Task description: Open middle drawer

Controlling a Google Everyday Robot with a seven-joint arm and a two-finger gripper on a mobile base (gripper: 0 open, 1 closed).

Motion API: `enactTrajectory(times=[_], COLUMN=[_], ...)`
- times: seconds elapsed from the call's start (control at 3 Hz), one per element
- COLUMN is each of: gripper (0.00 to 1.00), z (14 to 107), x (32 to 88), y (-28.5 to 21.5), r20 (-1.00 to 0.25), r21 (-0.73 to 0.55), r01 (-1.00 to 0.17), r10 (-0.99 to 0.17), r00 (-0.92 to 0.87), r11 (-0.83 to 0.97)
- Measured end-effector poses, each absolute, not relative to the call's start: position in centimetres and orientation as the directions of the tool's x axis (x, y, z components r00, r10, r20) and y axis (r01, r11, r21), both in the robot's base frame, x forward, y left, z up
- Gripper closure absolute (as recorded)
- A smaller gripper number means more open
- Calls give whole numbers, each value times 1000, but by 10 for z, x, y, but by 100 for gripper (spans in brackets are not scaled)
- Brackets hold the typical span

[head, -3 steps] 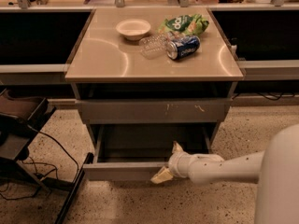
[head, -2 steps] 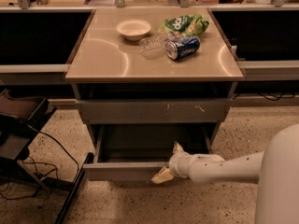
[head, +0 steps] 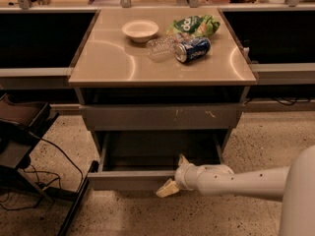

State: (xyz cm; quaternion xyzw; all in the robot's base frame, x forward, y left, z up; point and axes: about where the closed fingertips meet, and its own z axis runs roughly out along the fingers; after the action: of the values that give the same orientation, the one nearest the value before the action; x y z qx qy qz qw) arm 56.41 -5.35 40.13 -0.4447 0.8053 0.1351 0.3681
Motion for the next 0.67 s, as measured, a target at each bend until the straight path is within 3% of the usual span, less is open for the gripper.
enactTrajectory(times=[0.33, 0.67], gripper=[0, 19], z=[398, 398], x=[561, 561], y=[-51, -51], r20=[-712, -712], r21=[-93, -93], r01=[-820, -820], r10=[-613, -613], r00=[-343, -343], r11=[565, 565])
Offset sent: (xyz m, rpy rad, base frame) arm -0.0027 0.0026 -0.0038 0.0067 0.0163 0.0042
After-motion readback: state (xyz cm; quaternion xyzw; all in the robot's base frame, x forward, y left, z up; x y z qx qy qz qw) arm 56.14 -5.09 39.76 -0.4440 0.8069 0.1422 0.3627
